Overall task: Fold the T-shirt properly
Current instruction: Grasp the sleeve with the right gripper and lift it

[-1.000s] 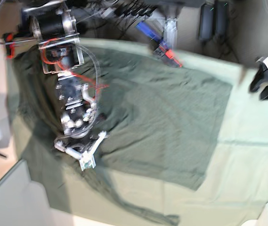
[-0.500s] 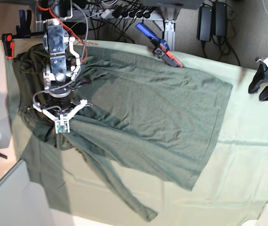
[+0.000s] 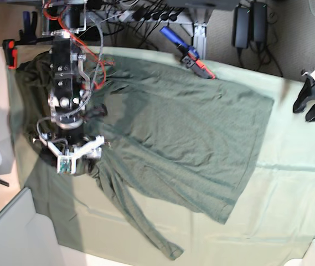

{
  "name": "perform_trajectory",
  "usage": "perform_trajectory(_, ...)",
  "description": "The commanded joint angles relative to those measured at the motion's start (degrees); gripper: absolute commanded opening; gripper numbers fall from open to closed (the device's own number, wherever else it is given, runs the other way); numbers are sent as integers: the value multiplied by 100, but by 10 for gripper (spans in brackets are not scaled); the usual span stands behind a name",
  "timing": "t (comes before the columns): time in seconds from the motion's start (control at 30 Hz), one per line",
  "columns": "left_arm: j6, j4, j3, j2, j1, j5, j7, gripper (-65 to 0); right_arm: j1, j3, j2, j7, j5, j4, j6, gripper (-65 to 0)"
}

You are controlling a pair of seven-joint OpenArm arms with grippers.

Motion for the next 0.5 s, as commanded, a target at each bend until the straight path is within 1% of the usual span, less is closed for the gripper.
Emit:
perform_trajectory(0.0, -69, 96, -37, -74, 7, -116, -68, -314, 284, 28, -98, 162, 55, 111, -26, -220)
perform_trajectory(0.1, -69, 96, -37, -74, 22, -382, 107, -315, 833, 28, -507, 168, 157, -105, 4, -220)
perform_trajectory(0.13, -69, 96, -37, -76, 20, -498, 175, -315, 1047, 28, -651, 205, 149, -319, 37, -220)
perform_trajectory(0.2, -69, 96, -37, -79, 24, -542, 238, -315, 1502, 28, -920, 426, 144, -962, 177, -220)
perform_trajectory(0.27, -69, 98, -37, -81, 66, -538, 293, -315, 1976, 26, -1139, 831, 74, -1853, 369, -220)
perform_trajectory(0.33, -69, 96, -37, -76, 199, -540, 289, -315, 2474, 24, -1309, 1178, -39, -2924, 494, -220)
perform_trajectory(0.4, -69, 96, -37, -79, 343, -542, 284, -315, 2968, 13, -1436, 1460, -219, -4109, 664, -220)
perform_trajectory(0.47, -69, 96, -37, -79, 448, -544, 267, -315, 3423, -55, -1523, 1759, -450, -5285, 730, -220)
